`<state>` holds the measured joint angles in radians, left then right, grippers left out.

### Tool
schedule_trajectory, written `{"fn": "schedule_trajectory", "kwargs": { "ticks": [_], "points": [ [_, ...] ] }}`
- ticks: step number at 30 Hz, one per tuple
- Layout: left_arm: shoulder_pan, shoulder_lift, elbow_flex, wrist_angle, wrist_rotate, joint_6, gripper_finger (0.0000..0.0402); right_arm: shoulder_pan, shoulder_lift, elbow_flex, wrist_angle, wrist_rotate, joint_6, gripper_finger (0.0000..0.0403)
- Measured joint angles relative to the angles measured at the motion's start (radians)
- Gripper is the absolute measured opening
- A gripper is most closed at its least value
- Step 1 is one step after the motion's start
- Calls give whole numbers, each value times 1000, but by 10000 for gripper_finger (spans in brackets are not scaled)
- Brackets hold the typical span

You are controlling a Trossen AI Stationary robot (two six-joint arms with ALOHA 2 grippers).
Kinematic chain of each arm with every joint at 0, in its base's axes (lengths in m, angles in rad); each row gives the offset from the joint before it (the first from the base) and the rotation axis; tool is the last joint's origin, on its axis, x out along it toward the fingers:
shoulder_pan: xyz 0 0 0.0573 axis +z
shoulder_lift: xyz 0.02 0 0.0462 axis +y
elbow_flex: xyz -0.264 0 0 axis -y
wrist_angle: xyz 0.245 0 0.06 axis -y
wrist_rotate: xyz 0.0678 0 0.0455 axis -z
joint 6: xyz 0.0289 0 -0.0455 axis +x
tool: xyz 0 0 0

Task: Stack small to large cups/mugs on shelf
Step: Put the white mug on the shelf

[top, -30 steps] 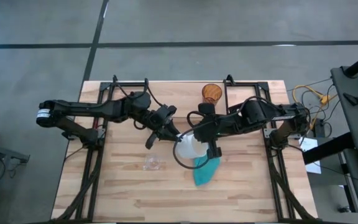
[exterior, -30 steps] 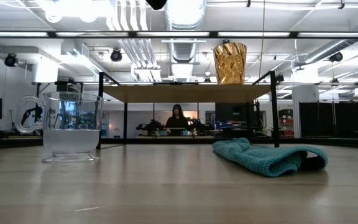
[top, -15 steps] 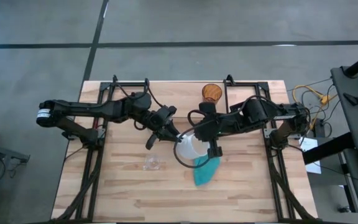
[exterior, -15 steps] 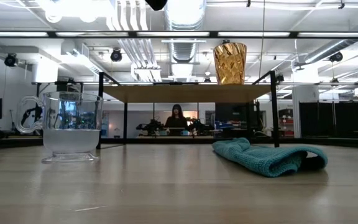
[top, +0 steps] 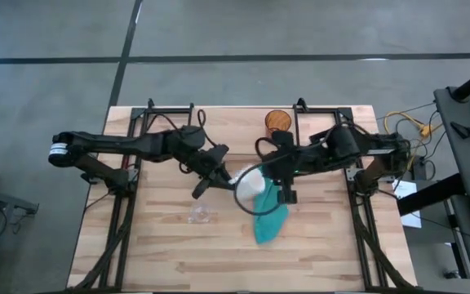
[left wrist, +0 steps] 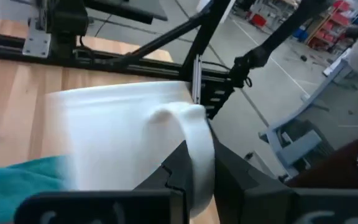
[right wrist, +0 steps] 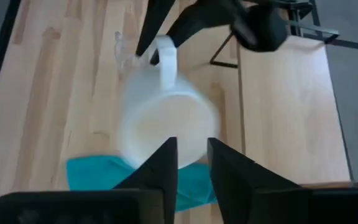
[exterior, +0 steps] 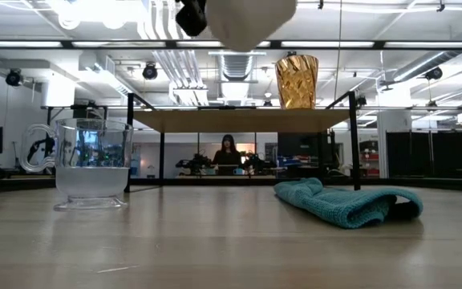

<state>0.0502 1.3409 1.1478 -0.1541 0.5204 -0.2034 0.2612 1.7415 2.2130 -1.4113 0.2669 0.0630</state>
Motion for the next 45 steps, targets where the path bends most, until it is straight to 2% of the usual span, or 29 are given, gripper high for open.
{"fn": "schedule_trajectory", "kwargs": {
  "ticks": [2, 8, 15, 21, 30, 34, 38, 45],
  "points": [
    [-1, 2, 0, 47, -5, 1, 13, 0, -7, 18, 1, 0, 8, 96],
    [3, -1, 7, 56, -7, 7, 0, 0, -3, 95, -91, -1, 43, 111],
    [17, 0, 7, 57, -66, 105, 1, 5, -34, 145, -162, -4, 184, 105],
    [71, 0, 9, 74, -89, 114, 1, 7, -74, 144, -161, -4, 244, 94],
    [142, 27, 10, 210, -23, 161, 1, 7, -76, 143, -160, -4, 248, 82],
    [148, 77, 10, 255, -20, 160, 1, 7, -71, 141, -159, -4, 244, 79],
    [147, 156, 9, 298, 46, 160, 0, 7, -72, 140, -159, -4, 244, 79],
    [167, 222, 10, 367, 50, 162, 0, 7, -72, 140, -159, -4, 250, 79]
  ]
}}
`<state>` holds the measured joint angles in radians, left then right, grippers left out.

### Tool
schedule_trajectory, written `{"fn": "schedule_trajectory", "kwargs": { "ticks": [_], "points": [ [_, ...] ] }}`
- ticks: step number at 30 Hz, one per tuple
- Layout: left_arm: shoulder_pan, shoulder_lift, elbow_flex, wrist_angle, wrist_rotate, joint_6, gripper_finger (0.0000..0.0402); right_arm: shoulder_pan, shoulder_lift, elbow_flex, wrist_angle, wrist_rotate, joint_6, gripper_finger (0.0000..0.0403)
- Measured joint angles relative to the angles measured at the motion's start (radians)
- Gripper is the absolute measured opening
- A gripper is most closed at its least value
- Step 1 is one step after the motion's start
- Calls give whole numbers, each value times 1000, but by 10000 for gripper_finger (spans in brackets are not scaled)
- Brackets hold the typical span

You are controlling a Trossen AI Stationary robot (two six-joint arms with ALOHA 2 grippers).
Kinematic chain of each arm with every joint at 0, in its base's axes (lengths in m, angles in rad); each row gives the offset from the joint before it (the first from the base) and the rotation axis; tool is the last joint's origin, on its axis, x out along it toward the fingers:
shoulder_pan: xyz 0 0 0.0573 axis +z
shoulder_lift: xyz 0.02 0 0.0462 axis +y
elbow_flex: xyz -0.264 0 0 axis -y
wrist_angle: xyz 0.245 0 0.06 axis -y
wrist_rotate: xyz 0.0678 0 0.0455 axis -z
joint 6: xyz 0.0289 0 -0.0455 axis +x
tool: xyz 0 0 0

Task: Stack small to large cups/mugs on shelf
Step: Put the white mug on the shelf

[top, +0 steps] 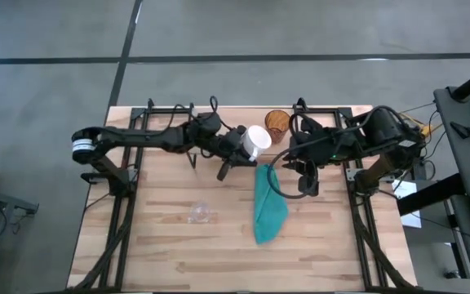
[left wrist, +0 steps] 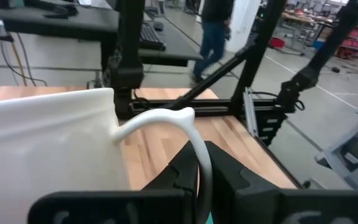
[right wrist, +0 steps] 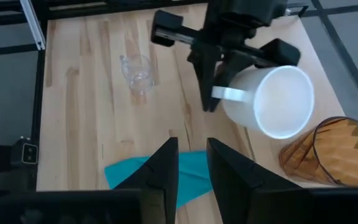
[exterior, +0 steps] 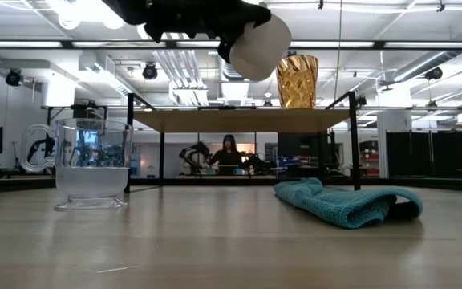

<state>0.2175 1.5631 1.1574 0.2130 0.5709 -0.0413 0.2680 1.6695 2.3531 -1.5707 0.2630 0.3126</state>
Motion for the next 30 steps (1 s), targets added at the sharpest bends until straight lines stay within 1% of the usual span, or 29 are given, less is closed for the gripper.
{"fn": "schedule_trajectory", "kwargs": {
  "ticks": [9, 15, 23, 30],
  "points": [
    [81, -13, -1, -21, 3, 28, 0, 0, 0, 0, 0, 0, 1, 72],
    [104, -13, -7, -35, 27, 29, 0, 0, 0, 0, 0, 0, 1, 77],
    [116, -13, -95, -37, 30, 28, 0, 0, 0, 0, 0, 0, 1, 70],
    [122, -26, -136, 61, 30, 22, 0, 0, 0, 0, 0, 0, 2, 74]
  ]
}}
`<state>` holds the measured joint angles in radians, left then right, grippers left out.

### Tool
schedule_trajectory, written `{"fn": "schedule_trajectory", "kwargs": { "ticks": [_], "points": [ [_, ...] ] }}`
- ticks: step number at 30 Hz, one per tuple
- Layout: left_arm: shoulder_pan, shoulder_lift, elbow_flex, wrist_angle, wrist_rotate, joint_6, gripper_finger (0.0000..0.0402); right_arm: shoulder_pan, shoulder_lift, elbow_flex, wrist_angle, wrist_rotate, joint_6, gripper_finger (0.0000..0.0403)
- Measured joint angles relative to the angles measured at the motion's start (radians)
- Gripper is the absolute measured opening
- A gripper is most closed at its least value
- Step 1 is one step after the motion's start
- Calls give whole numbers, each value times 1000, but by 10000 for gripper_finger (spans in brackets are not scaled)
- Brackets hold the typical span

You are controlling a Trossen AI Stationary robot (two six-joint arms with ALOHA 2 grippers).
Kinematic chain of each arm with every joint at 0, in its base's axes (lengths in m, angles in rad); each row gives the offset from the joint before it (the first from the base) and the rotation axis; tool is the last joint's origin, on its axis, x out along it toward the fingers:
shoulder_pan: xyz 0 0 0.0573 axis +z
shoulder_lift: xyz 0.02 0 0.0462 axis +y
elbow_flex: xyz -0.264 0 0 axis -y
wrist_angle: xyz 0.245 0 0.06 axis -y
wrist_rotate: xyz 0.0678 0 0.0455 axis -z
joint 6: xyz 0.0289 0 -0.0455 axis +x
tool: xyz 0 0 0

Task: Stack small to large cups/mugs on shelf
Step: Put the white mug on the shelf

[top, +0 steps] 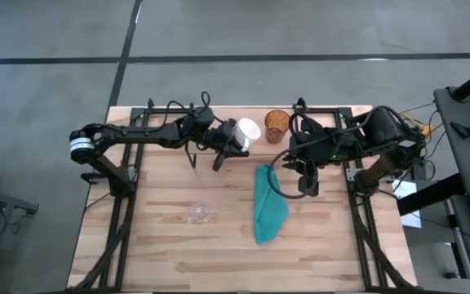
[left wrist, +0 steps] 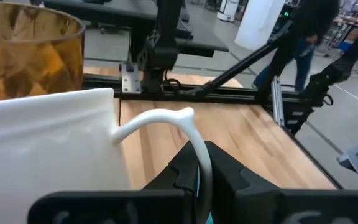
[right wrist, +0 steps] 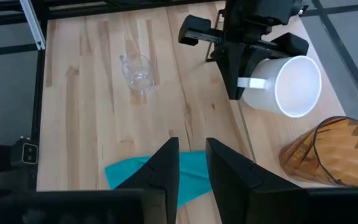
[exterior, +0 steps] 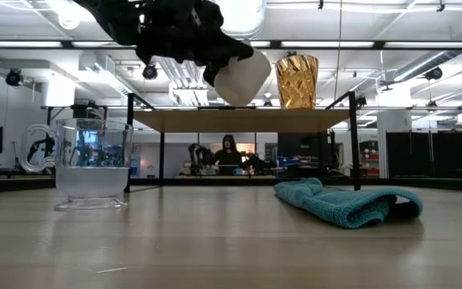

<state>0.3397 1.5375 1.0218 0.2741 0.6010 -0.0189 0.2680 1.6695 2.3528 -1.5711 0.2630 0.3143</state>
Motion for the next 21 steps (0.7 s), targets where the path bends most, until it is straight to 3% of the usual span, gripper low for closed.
{"fn": "schedule_trajectory", "kwargs": {
  "ticks": [21],
  "points": [
    [34, 1, -16, 59, 38, 32, 0, 0, 0, 0, 5, 0, 27, 68]
  ]
}}
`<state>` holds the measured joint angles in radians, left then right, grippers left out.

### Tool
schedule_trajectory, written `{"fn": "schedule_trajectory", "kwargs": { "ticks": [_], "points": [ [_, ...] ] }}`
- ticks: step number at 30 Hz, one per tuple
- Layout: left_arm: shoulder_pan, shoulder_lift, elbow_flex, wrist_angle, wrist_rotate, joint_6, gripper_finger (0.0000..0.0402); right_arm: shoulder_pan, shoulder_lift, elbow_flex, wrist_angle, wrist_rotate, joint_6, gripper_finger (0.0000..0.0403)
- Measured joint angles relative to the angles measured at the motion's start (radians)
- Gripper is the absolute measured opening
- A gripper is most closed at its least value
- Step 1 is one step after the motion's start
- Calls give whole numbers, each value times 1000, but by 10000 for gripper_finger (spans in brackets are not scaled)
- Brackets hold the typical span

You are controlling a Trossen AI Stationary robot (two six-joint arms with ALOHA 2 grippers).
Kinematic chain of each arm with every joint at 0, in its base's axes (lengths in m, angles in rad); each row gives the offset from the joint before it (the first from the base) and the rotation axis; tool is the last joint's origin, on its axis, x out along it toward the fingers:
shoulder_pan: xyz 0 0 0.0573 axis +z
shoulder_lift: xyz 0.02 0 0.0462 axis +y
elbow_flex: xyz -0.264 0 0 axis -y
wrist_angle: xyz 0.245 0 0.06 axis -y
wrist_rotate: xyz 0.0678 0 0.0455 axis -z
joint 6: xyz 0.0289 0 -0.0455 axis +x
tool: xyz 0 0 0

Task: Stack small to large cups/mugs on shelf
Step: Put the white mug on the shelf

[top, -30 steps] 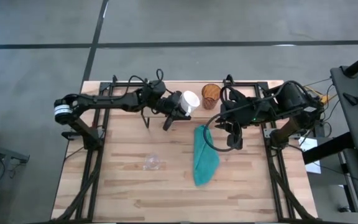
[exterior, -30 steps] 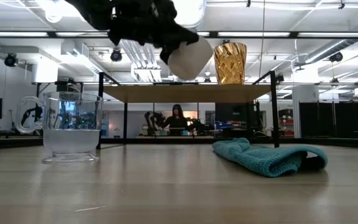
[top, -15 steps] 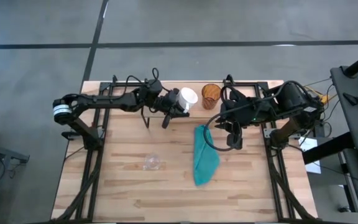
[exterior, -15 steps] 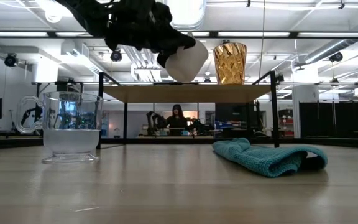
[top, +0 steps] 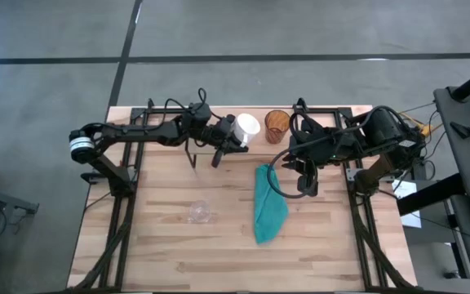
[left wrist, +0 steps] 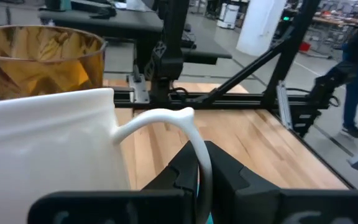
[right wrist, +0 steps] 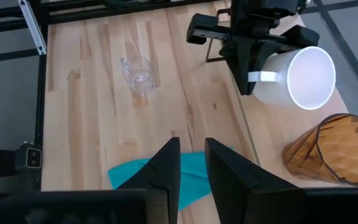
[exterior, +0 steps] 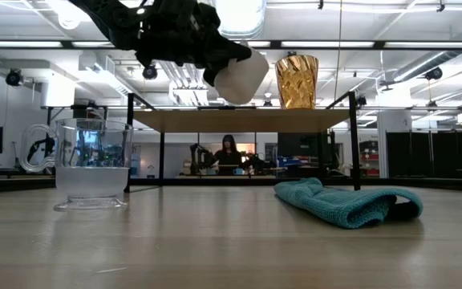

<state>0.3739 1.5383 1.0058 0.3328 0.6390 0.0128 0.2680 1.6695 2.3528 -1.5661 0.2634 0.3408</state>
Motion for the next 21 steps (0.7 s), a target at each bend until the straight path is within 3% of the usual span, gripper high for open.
{"fn": "schedule_trajectory", "kwargs": {
  "ticks": [21],
  "points": [
    [0, 6, -1, 5, 7, 28, 0, 0, 0, 0, 10, 1, 0, 68]
  ]
}}
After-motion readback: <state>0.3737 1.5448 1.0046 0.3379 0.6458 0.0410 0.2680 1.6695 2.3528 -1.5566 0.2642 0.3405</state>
